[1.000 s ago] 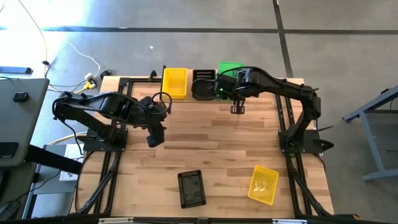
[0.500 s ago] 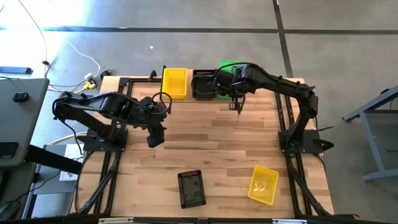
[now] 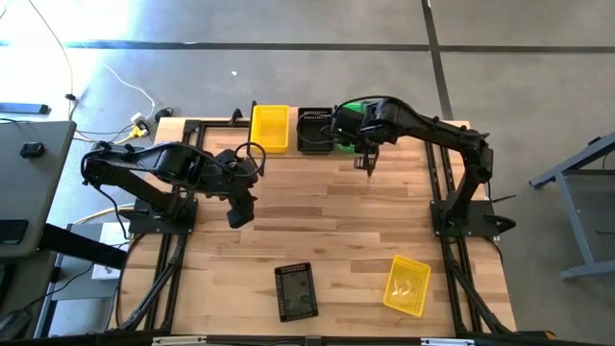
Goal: Stack baskets on shelf by color
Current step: Stack the green bin on the other stacked green bins on the shelf, then stack the black bin on the other stacked black bins on the shelf
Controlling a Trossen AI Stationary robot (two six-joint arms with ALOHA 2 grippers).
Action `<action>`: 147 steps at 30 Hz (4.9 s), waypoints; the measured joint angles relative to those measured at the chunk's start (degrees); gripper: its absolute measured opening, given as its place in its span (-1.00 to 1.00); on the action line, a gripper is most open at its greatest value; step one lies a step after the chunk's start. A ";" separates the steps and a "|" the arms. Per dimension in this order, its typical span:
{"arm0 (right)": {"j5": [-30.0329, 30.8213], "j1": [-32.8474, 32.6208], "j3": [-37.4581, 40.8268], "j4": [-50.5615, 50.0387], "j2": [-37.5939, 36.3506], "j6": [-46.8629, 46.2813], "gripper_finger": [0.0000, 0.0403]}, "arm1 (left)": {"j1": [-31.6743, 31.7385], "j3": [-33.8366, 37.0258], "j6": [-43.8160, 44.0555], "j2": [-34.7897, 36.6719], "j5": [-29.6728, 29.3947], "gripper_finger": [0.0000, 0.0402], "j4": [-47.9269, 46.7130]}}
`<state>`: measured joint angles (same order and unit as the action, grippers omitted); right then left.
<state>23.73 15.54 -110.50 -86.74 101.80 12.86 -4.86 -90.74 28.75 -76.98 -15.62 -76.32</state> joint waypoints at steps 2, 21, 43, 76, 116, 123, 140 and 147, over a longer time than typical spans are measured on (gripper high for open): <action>-0.04 -0.62 0.00 -0.64 -0.65 -1.72 -0.42 | 0.00 0.00 0.00 -0.35 0.00 -0.20 0.28; 0.02 -7.40 -0.02 0.00 -4.61 -21.63 -0.42 | -5.48 -0.11 6.85 -6.44 5.88 -0.20 11.52; 0.13 -7.66 -0.04 2.62 -4.67 -23.20 -0.42 | -24.35 -0.03 20.42 -23.24 1.27 -0.20 20.56; 0.08 -7.66 -0.04 4.94 -4.63 -24.87 -0.42 | -31.17 -0.02 20.53 -40.81 0.65 -0.20 41.48; 0.17 -7.64 -0.02 1.14 -9.90 -19.88 -0.42 | -28.30 -3.19 14.17 -40.89 -0.12 -0.99 34.47; 0.48 -7.64 -0.02 1.29 -14.59 -20.20 -0.42 | -23.35 -3.19 7.11 -34.28 -2.02 -1.00 29.25; 0.59 -7.64 -0.02 0.74 -18.60 -26.78 -0.42 | -2.15 -3.19 -17.68 -18.65 -3.17 -1.00 23.61; 0.53 -7.64 -0.02 0.70 -18.62 -30.83 -0.42 | 5.71 -3.19 -28.52 -15.51 -2.67 -1.00 23.61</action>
<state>24.25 7.90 -110.52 -86.04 83.18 -17.97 0.84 -93.93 0.23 -92.49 -18.29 -52.71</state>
